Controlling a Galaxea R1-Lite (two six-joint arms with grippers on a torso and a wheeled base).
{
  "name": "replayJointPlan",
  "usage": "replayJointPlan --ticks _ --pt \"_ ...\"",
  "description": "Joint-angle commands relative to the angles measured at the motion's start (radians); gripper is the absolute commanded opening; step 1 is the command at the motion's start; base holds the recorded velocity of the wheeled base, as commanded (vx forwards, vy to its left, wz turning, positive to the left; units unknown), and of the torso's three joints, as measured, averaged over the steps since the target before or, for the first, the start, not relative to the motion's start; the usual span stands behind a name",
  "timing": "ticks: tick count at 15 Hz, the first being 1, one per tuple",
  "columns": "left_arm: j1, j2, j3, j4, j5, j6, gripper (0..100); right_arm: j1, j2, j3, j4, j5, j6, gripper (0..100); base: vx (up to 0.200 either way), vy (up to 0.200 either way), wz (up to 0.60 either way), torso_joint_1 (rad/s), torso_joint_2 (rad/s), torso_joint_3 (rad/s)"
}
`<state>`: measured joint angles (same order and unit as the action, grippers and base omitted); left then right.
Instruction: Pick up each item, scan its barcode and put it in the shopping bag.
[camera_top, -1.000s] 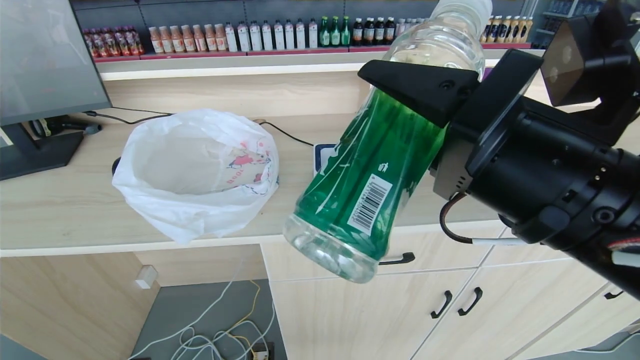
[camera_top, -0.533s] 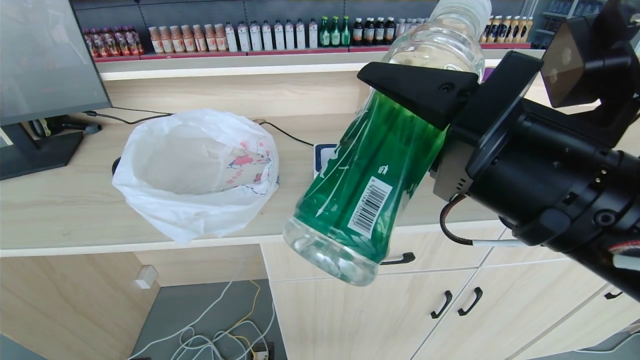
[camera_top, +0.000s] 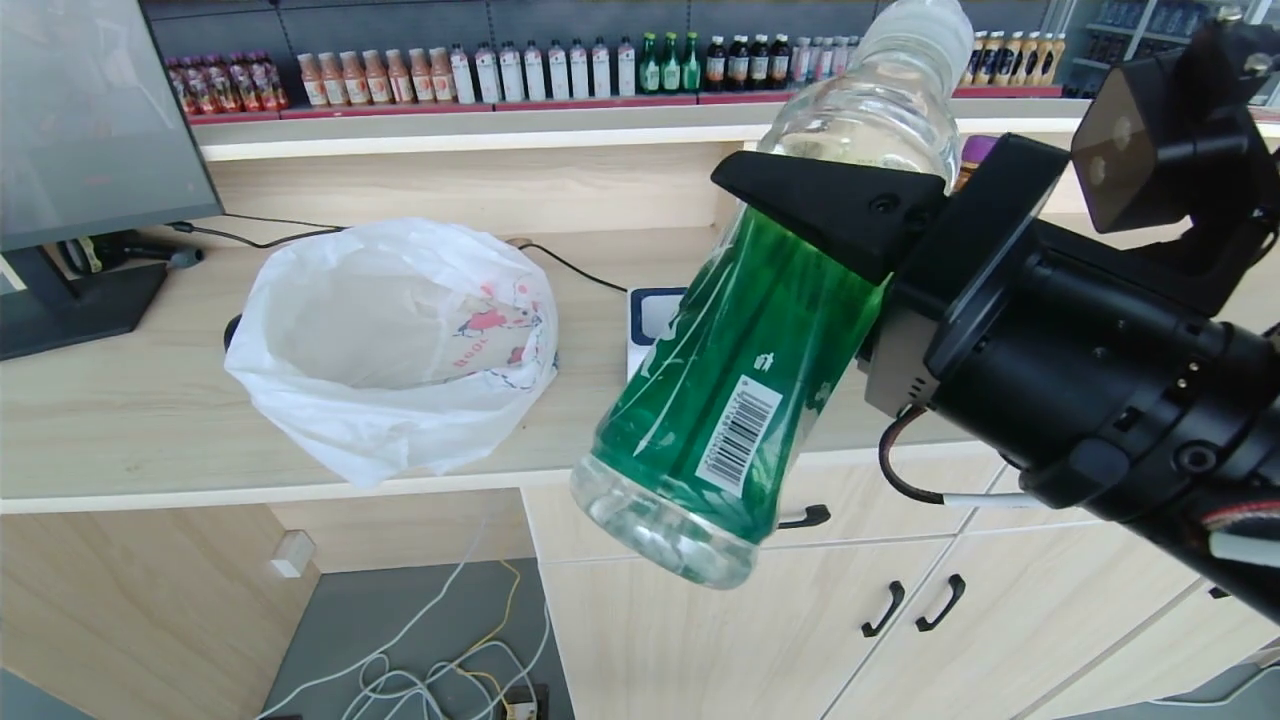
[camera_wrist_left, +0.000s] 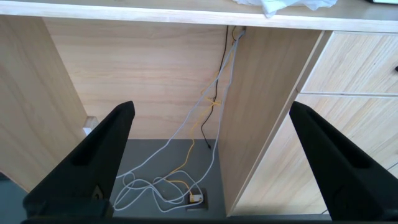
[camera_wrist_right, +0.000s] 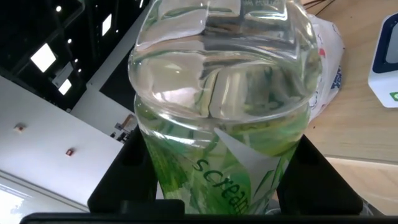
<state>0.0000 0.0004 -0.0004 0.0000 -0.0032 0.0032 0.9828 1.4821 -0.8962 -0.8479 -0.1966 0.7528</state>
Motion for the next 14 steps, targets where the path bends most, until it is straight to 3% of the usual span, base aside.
replayJointPlan --ticks 1,6,10,11,14 --pt "0.000 0.000 -0.001 0.000 0.000 0.000 100 -0.001 -0.003 0.014 0.000 -0.003 -0.001 0 0.000 0.000 0.00 0.000 0.00 0.000" --pt "0.000 0.000 -0.001 0.000 0.000 0.000 100 -0.067 -0.002 0.059 -0.002 0.000 -0.059 0 0.000 0.000 0.00 0.000 0.00 0.000" --pt "0.000 0.000 0.000 0.000 0.000 0.000 100 -0.177 0.017 0.118 -0.020 -0.003 -0.234 0 0.000 0.000 0.00 0.000 0.00 0.000" --pt "0.000 0.000 -0.001 0.000 0.000 0.000 100 -0.200 0.021 0.149 -0.051 -0.003 -0.383 0 0.000 0.000 0.00 0.000 0.00 0.000" --pt "0.000 0.000 -0.001 0.000 0.000 0.000 100 -0.263 0.030 0.171 -0.142 -0.003 -0.647 0 0.000 0.000 0.00 0.000 0.00 0.000"
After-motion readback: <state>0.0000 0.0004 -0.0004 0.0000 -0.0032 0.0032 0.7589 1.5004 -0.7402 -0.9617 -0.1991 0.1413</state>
